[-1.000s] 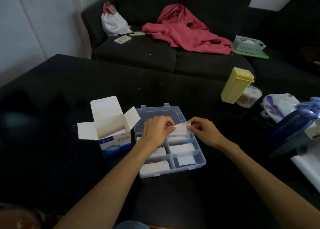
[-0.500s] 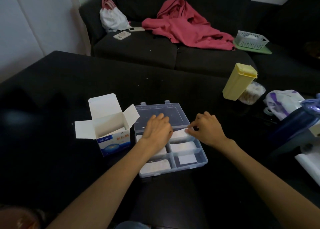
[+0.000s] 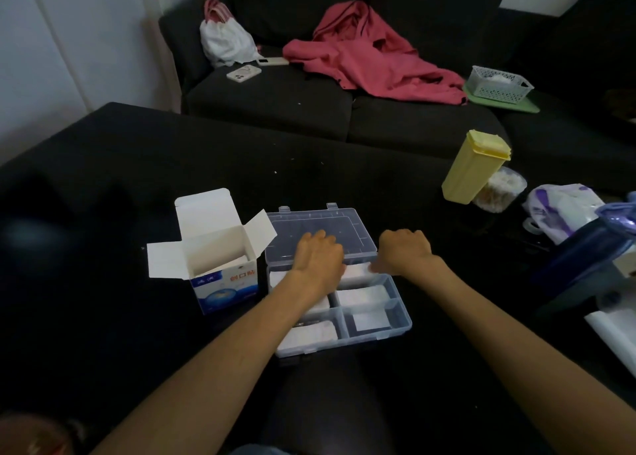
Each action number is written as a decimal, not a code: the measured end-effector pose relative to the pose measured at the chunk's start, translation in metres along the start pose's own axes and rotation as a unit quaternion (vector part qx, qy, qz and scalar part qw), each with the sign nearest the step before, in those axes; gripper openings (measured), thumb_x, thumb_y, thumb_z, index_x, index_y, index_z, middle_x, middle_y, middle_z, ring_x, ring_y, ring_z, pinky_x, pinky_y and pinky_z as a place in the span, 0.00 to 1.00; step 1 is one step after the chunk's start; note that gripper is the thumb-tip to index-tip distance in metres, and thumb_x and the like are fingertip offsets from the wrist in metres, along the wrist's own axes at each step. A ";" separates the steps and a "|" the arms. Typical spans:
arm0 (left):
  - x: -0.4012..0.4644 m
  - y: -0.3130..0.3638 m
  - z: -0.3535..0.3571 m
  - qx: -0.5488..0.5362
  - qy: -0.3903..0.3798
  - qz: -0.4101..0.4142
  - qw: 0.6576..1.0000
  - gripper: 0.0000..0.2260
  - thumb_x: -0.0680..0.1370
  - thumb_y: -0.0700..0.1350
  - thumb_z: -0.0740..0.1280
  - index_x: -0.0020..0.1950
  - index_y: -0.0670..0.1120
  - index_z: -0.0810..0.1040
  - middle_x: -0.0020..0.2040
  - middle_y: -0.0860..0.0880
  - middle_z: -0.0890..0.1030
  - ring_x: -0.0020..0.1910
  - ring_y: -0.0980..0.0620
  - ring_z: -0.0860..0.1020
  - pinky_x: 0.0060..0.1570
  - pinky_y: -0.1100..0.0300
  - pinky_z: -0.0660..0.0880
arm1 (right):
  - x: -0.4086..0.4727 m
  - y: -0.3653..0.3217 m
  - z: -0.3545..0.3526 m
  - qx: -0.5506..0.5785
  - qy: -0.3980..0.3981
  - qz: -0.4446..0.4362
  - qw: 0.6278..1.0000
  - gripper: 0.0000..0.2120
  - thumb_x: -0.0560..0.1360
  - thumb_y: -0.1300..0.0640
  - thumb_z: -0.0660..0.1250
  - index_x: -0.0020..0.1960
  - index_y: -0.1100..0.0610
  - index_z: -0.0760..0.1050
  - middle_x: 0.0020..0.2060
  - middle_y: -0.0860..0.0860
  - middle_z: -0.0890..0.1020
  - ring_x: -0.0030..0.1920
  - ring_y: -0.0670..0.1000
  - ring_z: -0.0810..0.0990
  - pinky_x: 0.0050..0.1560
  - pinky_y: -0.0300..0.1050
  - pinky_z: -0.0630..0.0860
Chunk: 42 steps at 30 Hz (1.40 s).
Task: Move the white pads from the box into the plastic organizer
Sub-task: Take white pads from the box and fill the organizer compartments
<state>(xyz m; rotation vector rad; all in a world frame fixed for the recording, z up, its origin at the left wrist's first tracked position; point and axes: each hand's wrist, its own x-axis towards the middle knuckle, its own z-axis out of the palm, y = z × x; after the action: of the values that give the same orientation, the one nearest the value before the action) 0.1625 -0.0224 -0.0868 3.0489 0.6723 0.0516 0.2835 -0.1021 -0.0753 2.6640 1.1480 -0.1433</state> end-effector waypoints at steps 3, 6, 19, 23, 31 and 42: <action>-0.001 -0.004 0.003 -0.032 0.001 0.003 0.999 0.12 0.81 0.47 0.58 0.55 0.43 0.78 0.57 0.45 0.77 0.57 0.47 0.72 0.60 0.54 0.66 | 0.000 0.010 0.001 0.040 0.093 -0.071 0.992 0.08 0.73 0.48 0.68 0.48 0.51 0.77 0.46 0.49 0.79 0.51 0.50 0.76 0.59 0.46 0.67; -0.002 -0.003 0.006 -0.058 0.013 0.002 0.998 0.12 0.80 0.48 0.60 0.55 0.44 0.79 0.56 0.46 0.77 0.56 0.48 0.72 0.58 0.55 0.67 | -0.004 0.009 0.003 0.056 0.071 -0.154 0.984 0.09 0.76 0.49 0.63 0.55 0.47 0.78 0.49 0.48 0.79 0.53 0.49 0.73 0.60 0.46 0.65; -0.004 -0.006 0.006 -0.005 0.002 -0.003 1.000 0.17 0.81 0.53 0.56 0.57 0.43 0.77 0.59 0.45 0.76 0.60 0.47 0.72 0.62 0.52 0.65 | 0.001 0.011 0.005 0.031 0.021 -0.045 0.998 0.13 0.73 0.44 0.67 0.45 0.54 0.77 0.43 0.49 0.79 0.47 0.49 0.75 0.60 0.48 0.64; -0.004 -0.007 0.008 0.014 -0.006 -0.002 1.000 0.15 0.82 0.50 0.55 0.59 0.44 0.76 0.60 0.45 0.76 0.61 0.46 0.71 0.63 0.51 0.65 | 0.001 0.000 0.003 0.067 -0.031 -0.012 0.997 0.16 0.73 0.46 0.67 0.34 0.53 0.67 0.34 0.49 0.74 0.44 0.49 0.75 0.62 0.50 0.64; -0.006 -0.013 0.010 -0.134 0.021 -0.024 0.990 0.15 0.80 0.52 0.61 0.54 0.44 0.81 0.51 0.47 0.80 0.51 0.50 0.75 0.55 0.56 0.72 | -0.004 0.015 0.002 0.152 0.012 -0.011 0.988 0.08 0.70 0.50 0.72 0.44 0.54 0.80 0.41 0.47 0.78 0.43 0.47 0.76 0.58 0.50 0.74; -0.008 -0.014 0.002 -0.221 0.004 -0.056 0.974 0.09 0.78 0.48 0.65 0.53 0.48 0.83 0.53 0.50 0.82 0.51 0.52 0.78 0.47 0.63 0.70 | -0.014 0.023 -0.012 0.177 -0.023 0.017 0.984 0.08 0.72 0.49 0.70 0.42 0.54 0.79 0.40 0.49 0.80 0.43 0.48 0.78 0.58 0.51 0.75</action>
<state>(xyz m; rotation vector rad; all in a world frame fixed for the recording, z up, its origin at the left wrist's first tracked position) 0.1499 -0.0134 -0.0899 2.5827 0.7191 0.1837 0.2900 -0.1242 -0.0573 2.9647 1.1553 -0.4405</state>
